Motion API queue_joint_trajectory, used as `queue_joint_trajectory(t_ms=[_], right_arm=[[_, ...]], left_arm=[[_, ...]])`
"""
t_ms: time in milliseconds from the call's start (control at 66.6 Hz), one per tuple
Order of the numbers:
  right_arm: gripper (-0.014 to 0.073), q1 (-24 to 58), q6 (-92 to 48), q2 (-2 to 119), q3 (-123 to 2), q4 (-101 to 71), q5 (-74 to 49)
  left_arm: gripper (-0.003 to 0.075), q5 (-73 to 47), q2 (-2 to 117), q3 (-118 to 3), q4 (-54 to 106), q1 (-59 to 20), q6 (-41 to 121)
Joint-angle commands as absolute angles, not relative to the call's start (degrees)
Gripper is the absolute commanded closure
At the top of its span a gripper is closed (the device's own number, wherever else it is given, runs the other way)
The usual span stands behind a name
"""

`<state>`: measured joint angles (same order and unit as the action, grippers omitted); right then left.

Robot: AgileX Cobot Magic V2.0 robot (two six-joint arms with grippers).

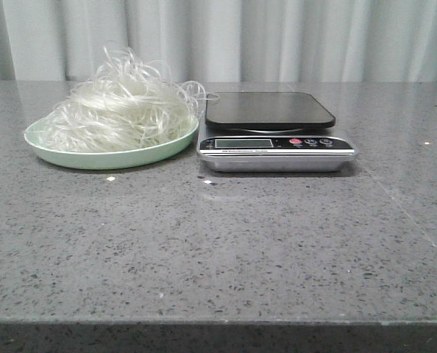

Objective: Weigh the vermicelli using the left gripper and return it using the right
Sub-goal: 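Move the left gripper toward the vermicelli on the pale green plate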

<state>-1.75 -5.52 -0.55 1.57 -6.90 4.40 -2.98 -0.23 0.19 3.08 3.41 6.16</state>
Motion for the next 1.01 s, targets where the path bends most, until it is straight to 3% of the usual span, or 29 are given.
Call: queue_joint_trajectory(t_ms=[0,766,992], right_arm=[[0.0426,-2.05,-5.54,-1.50,1.14,-6.19,9.15],[0.0426,-2.05,-5.54,-1.50,1.14,-6.19,9.15],[0.0426,-2.05,-5.54,-1.50,1.14,-6.19,9.15]], left_arm=[[0.0594,1.44,-1.37,0.56,3.11,3.45,6.03],[0.0594,1.93,-1.37,0.56,3.11,3.45,6.03],[0.0594,21.32,-1.37,0.33,5.70,3.45,5.25]])
